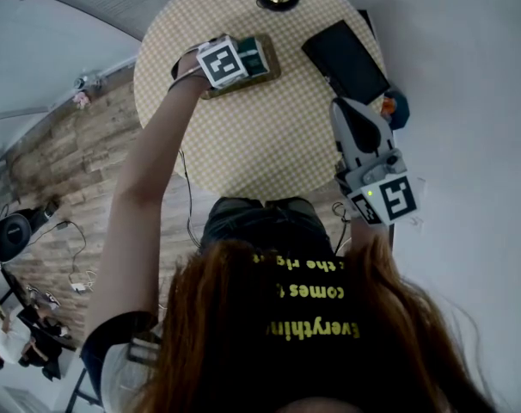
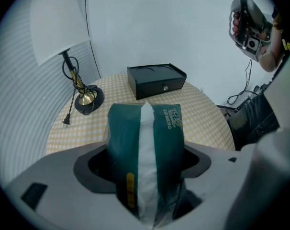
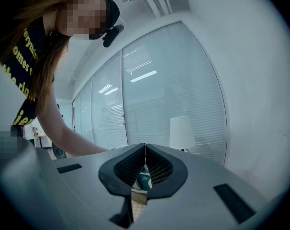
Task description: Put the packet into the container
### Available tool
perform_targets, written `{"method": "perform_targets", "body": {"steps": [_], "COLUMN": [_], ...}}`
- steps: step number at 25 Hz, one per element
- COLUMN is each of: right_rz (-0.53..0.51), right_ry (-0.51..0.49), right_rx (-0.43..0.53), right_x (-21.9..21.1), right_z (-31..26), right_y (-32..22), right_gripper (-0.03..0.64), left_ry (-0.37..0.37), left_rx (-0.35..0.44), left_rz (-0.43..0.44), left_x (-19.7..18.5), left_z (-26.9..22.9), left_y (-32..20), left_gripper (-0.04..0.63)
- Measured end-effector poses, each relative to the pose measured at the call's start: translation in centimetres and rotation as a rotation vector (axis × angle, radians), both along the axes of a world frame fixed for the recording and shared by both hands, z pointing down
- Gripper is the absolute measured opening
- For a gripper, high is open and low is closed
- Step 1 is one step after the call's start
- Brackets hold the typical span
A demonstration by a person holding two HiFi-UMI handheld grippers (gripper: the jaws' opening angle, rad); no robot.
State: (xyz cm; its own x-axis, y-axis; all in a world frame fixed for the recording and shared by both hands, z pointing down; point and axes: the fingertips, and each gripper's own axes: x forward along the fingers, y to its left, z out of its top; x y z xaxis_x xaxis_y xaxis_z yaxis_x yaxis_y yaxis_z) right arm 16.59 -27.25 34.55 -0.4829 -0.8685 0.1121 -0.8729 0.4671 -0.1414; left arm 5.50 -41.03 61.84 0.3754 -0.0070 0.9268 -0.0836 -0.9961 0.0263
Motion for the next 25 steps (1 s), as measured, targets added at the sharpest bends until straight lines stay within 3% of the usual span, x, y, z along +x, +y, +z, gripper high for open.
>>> {"method": "perform_targets", "body": {"steps": [10, 18, 25], "right_rz": [0.013, 0.018, 0.01], "right_ry": [-0.006, -0.005, -0.001], "right_rx": [-0.006, -0.012, -0.016], "right_x": [1.1, 1.6, 1.5], "right_z": [0.8, 0.9, 1.0], "right_y": [0.4, 0.6, 0.3], "right_gripper": [0.014, 0.014, 0.014], "left_ry": [-0.065, -0.062, -0.035], "left_rx": [-0.016, -0.054, -0.048], "left_rz": [0.058, 0.029, 0.07], "left_x": [0.7, 0.7, 0.9], "left_z": [3.2, 3.9, 3.9], "left_y": [1.1, 0.5, 0.6], "left_gripper": [0.357, 0.368, 0.385]}}
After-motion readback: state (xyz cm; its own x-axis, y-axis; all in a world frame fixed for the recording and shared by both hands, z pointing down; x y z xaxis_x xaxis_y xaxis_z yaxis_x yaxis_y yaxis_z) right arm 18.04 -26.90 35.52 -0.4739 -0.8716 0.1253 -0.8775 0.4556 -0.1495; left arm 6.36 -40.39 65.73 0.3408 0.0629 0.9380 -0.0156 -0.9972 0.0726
